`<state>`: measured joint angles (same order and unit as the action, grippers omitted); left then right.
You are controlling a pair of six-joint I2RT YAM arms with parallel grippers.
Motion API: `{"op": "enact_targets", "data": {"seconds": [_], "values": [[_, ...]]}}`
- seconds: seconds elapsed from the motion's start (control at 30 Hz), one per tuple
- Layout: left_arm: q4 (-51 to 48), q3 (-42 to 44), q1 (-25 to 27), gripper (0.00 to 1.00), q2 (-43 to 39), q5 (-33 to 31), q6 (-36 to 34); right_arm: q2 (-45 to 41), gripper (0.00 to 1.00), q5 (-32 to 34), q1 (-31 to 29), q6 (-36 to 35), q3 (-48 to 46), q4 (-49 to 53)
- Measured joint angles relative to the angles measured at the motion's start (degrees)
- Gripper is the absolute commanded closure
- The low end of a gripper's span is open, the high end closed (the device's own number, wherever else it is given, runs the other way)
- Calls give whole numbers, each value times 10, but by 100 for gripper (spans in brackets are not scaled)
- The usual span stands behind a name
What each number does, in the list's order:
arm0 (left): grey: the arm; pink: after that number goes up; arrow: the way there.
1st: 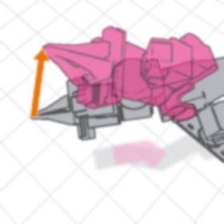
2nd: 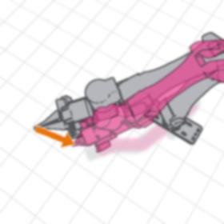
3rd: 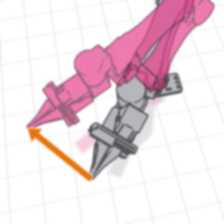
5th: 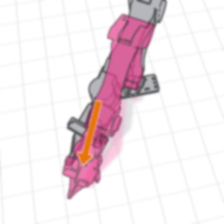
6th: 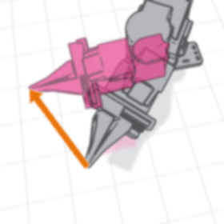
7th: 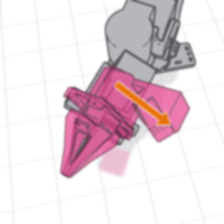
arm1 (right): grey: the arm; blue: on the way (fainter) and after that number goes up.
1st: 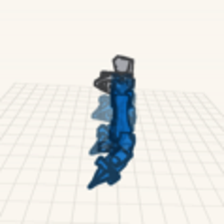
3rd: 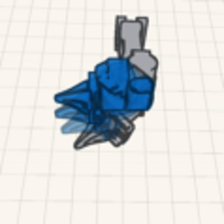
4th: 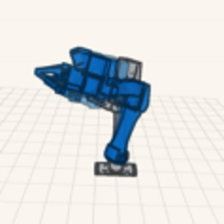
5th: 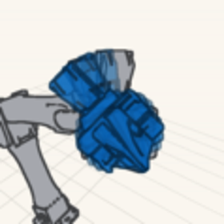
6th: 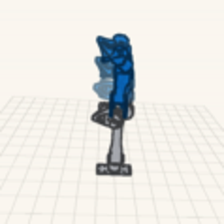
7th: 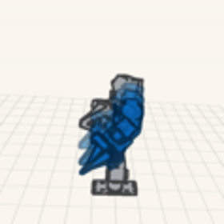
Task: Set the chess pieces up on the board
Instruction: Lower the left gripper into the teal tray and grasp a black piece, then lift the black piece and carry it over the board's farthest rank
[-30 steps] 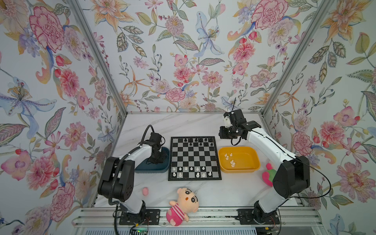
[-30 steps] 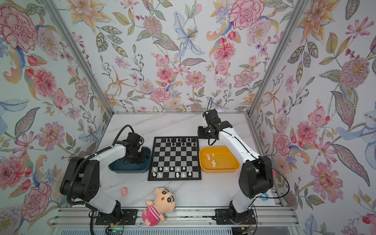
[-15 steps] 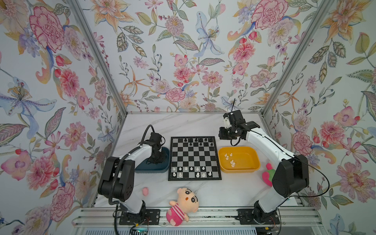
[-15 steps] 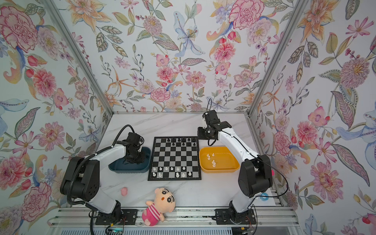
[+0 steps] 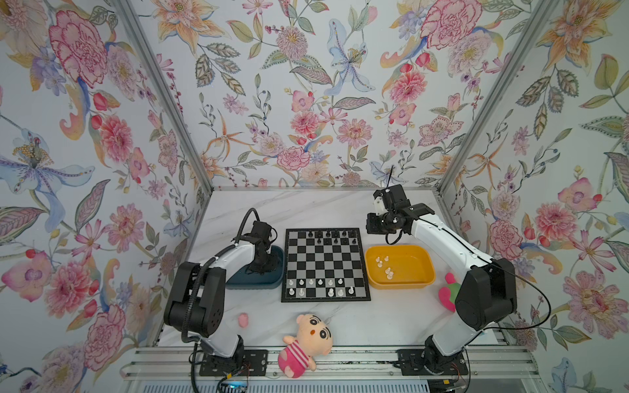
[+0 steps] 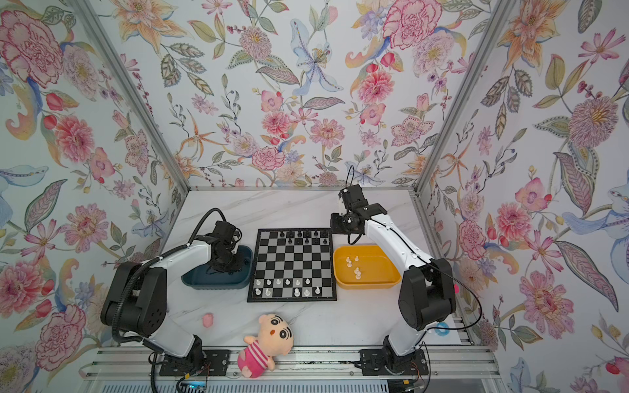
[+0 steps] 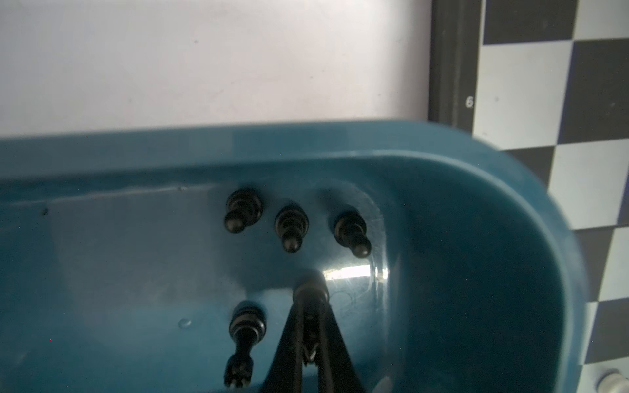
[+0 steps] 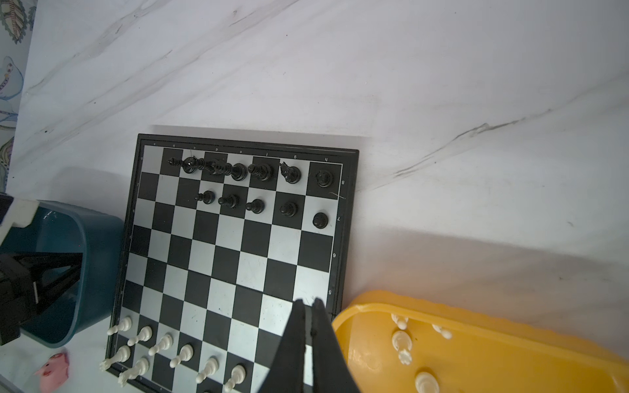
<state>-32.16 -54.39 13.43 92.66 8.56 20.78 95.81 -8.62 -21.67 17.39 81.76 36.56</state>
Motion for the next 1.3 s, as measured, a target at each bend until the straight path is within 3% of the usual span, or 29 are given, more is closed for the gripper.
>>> {"op": "enact_targets", "data": {"seconds": [0.53,0.77,1.0,1.3], "values": [[-68,-75,5,100,-64,-31,-3,0,92,0,0,0,-16,-10],[-109,-164,6,100,-57,-29,-17,0,92,-5,0,0,-20,-14],[-132,-330,24,100,48,-26,-52,0,93,-11,0,0,-20,-18],[-153,-456,60,100,206,-12,-67,0,93,-15,12,0,-21,-18]]}}
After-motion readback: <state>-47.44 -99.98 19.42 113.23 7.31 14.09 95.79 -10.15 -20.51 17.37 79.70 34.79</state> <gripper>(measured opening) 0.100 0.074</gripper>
